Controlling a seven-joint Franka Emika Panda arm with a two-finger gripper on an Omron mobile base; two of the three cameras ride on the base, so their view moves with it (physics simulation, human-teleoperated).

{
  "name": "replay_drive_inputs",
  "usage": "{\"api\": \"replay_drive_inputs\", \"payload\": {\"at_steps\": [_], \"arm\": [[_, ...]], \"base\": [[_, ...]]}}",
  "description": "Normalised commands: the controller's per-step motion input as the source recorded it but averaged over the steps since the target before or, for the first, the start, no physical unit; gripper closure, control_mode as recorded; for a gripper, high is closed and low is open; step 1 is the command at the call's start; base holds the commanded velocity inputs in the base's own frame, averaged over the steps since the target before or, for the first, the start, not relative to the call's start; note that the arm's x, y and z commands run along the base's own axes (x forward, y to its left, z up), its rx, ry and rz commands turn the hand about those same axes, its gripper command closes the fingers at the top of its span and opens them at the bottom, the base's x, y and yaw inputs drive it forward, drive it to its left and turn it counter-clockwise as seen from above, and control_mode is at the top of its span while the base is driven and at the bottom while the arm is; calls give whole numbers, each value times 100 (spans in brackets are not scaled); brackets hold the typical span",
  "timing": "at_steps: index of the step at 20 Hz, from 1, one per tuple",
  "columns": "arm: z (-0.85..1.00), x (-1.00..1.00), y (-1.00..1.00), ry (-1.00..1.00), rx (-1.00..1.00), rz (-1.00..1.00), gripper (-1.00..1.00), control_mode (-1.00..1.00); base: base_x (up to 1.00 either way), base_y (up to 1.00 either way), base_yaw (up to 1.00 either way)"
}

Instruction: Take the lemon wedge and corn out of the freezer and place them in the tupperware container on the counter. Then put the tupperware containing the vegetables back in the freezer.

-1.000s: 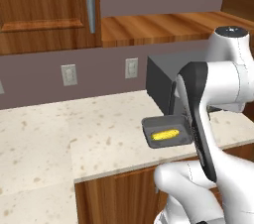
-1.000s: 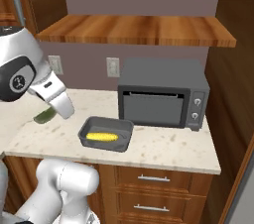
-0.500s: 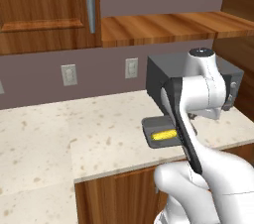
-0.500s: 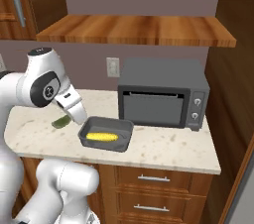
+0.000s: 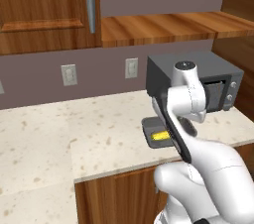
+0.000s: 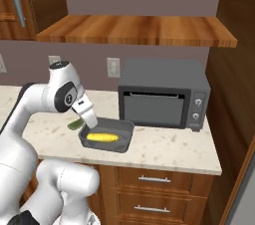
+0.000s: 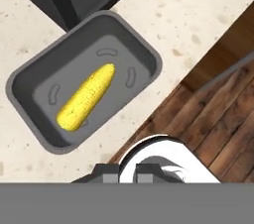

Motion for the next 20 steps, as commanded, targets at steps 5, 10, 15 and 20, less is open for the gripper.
{"api": "replay_drive_inputs", "payload": {"at_steps": [5, 10, 15, 20], "arm": [[-43, 36, -15, 0, 0, -6, 100, -100], [-49, 34, -8, 0, 1, -4, 100, -100], [-46, 48, -3, 0, 2, -4, 100, -100], [-39, 45, 0, 0, 2, -4, 100, -100]], "base": [[0, 0, 0], [0, 0, 0], [0, 0, 0], [0, 0, 0]]}}
